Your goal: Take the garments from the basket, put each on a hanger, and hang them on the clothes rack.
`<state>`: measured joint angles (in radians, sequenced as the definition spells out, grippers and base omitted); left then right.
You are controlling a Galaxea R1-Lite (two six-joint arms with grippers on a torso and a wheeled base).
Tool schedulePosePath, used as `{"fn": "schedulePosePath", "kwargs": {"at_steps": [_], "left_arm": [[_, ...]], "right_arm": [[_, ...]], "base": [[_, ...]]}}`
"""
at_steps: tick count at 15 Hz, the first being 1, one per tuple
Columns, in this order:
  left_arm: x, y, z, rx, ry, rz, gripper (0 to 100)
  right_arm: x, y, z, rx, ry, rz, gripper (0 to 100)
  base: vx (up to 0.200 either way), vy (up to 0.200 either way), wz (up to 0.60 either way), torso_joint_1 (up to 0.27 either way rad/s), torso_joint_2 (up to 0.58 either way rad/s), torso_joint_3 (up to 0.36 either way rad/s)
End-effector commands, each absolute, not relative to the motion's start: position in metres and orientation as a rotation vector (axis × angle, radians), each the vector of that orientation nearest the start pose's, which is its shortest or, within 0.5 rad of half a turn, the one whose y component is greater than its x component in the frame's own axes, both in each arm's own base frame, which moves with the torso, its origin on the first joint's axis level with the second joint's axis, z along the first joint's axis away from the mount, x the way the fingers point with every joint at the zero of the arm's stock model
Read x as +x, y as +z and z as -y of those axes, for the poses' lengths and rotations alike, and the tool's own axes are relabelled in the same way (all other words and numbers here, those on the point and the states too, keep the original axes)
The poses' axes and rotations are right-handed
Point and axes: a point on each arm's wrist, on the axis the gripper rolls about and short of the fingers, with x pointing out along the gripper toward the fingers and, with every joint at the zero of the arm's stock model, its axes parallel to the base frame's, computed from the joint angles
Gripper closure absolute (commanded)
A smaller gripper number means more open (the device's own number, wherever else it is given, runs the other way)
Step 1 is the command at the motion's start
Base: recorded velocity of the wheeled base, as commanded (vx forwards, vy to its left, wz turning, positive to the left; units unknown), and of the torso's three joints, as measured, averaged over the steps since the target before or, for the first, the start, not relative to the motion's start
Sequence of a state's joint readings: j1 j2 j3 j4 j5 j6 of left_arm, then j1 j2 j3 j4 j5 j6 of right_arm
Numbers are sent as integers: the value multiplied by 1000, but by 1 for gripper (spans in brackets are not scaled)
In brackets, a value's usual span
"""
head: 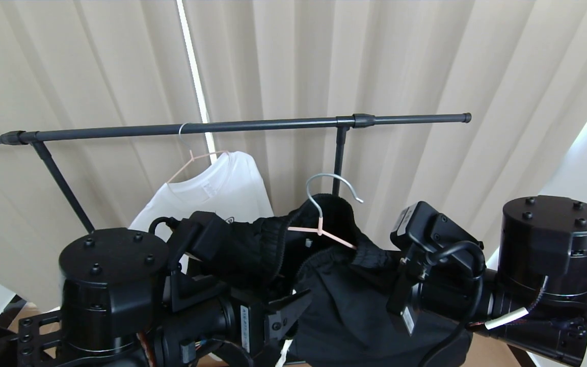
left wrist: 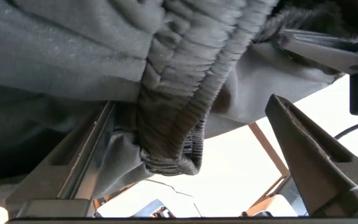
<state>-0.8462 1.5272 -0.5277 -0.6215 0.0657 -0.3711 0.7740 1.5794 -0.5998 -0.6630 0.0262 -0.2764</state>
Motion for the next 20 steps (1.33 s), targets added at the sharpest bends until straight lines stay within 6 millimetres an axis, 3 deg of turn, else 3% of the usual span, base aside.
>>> {"fn": "schedulePosePath", "kwargs": {"at_steps": [1,6,10,14,20], "left_arm": [[155,155,174,-140,-709,-451,0],[149,149,166,-67,-736,-326,0],[146,163,158,-9,-672,-218,0],[134,198,133,48,-645,-161,0],[132,249,131,226,-668,-263,0]], "right_arm": [[191,162,-180,-379,817,-205,100],[193,162,-177,-375,813,-208,100],[198,160,-166,-339,854,-173,100],[208,160,-151,-300,903,-126,100],[213,157,-141,-271,1000,-133,100]], "base": [[0,0,0,0,0,0],[0,0,0,0,0,0],[0,0,0,0,0,0],[0,0,0,0,0,0],[0,0,0,0,0,0]]}}
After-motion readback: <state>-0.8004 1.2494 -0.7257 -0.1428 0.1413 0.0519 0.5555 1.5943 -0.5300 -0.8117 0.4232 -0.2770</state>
